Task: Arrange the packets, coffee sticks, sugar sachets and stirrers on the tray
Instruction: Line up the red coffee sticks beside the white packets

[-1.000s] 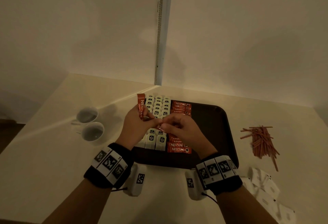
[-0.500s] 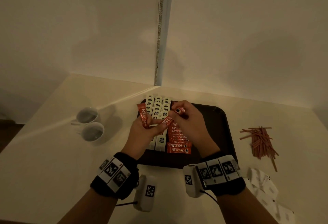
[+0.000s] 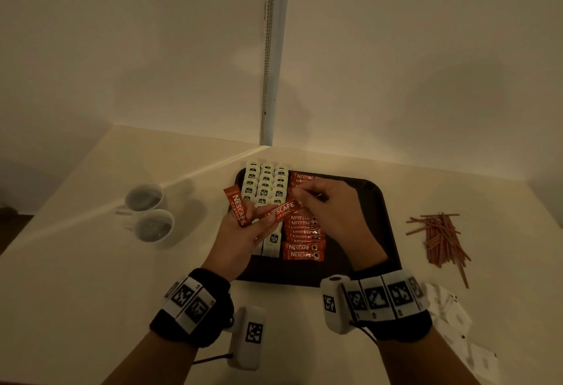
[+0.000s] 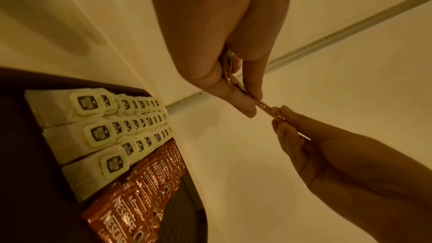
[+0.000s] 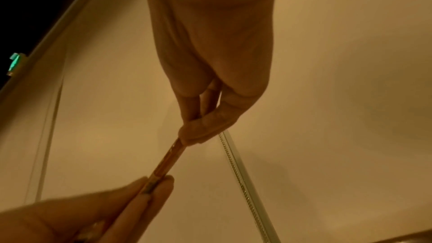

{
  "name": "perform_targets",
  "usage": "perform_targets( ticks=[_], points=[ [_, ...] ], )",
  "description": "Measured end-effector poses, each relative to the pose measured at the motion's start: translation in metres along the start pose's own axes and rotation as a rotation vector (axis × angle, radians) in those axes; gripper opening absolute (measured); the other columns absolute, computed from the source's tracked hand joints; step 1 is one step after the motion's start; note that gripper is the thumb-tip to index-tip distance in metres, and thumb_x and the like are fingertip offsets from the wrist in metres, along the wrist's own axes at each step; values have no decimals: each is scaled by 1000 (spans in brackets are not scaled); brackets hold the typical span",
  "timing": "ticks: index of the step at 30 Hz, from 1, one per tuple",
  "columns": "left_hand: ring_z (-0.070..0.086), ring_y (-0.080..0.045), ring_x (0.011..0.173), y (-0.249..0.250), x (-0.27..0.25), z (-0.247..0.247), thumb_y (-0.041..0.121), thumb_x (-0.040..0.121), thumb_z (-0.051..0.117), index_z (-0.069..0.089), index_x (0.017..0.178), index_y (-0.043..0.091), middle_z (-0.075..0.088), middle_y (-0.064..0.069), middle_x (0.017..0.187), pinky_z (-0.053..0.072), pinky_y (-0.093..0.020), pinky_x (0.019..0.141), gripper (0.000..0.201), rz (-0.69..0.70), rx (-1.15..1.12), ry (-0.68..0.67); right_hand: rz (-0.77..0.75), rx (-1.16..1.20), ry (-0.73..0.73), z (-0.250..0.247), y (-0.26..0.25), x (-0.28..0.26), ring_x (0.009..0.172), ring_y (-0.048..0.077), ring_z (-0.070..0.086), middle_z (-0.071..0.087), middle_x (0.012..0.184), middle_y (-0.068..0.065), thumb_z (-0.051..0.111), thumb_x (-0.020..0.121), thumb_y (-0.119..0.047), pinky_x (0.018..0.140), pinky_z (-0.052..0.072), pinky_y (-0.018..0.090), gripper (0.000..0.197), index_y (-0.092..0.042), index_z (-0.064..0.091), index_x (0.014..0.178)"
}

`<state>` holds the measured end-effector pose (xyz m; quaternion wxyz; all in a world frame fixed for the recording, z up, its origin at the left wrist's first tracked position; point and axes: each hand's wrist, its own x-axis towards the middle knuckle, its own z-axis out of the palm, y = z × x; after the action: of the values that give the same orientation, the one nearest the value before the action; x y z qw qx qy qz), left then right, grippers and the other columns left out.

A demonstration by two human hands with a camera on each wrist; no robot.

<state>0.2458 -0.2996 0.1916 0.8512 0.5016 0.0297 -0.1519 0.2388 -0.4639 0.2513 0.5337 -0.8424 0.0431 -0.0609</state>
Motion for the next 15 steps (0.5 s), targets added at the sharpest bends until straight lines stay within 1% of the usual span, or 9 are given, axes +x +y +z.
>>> perform_targets(
  ticks=[1, 3, 5, 7, 9, 10, 11, 13, 15],
  points=[
    [69, -19, 100, -1, 0, 0, -11, 86, 52, 35, 69, 12, 72, -10, 96, 54, -19, 71, 33, -14, -30, 5, 10, 9, -16, -1, 0, 0, 64, -6, 64, 65, 83, -8, 63, 87, -13, 56, 48, 6, 10, -13, 69, 95],
    [68, -20, 100, 0, 1, -1, -10, 85, 54, 36, 70, 12, 71, -11, 96, 55, -19, 72, 33, -22, -47, 11, 14, 17, -15, -4, 1, 0, 62, -9, 62, 63, 84, -7, 63, 87, -10, 54, 46, 4, 8, -10, 68, 94],
    [69, -20, 98, 1, 4, -4, -10, 84, 56, 37, 70, 13, 71, -11, 93, 56, -21, 73, 33, -12, -25, 23, 34, 17, -27, -7, 4, 0, 65, -7, 63, 62, 87, -6, 62, 88, -10, 55, 46, 4, 8, -10, 67, 94],
    [70, -18, 92, 1, 6, -6, -11, 83, 58, 37, 70, 13, 72, -9, 87, 57, -25, 75, 34, 12, 19, 52, 72, 0, -106, -10, 9, -1, 75, 0, 64, 61, 94, -6, 60, 89, -9, 60, 49, 8, 13, -9, 67, 100],
    [70, -17, 88, 2, 8, -8, -11, 81, 61, 37, 70, 14, 72, -7, 84, 57, -26, 73, 36, 71, 88, 68, 90, -54, -191, -14, 17, -1, 85, 7, 64, 63, 99, -4, 61, 87, -10, 70, 55, 17, 14, -14, 67, 99],
    [70, -16, 87, 3, 9, -10, -11, 79, 63, 36, 69, 14, 71, -8, 83, 56, -24, 69, 38, 105, 142, 70, 86, -90, -215, -16, 23, -1, 89, 9, 64, 65, 100, -4, 63, 86, -11, 76, 55, 22, 13, -19, 67, 95],
    [70, -17, 87, 3, 9, -10, -11, 78, 65, 36, 69, 14, 71, -10, 83, 55, -22, 67, 39, 131, 206, 67, 83, -117, -230, -18, 28, -1, 92, 9, 64, 67, 99, -4, 65, 85, -12, 81, 54, 24, 13, -23, 67, 91],
    [70, -19, 89, 1, 10, -13, -10, 77, 67, 35, 69, 14, 70, -13, 86, 55, -24, 70, 41, 147, 319, 57, 89, -134, -260, -20, 40, -2, 93, 8, 64, 68, 98, -5, 65, 84, -12, 83, 51, 24, 15, -27, 66, 87],
    [70, -22, 92, -3, 10, -16, -5, 79, 69, 35, 70, 14, 71, -14, 92, 57, -29, 75, 40, 105, 381, 60, 97, -151, -280, -21, 52, -3, 93, 6, 63, 67, 98, -7, 64, 84, -11, 82, 51, 22, 18, -29, 64, 86]
  ],
)
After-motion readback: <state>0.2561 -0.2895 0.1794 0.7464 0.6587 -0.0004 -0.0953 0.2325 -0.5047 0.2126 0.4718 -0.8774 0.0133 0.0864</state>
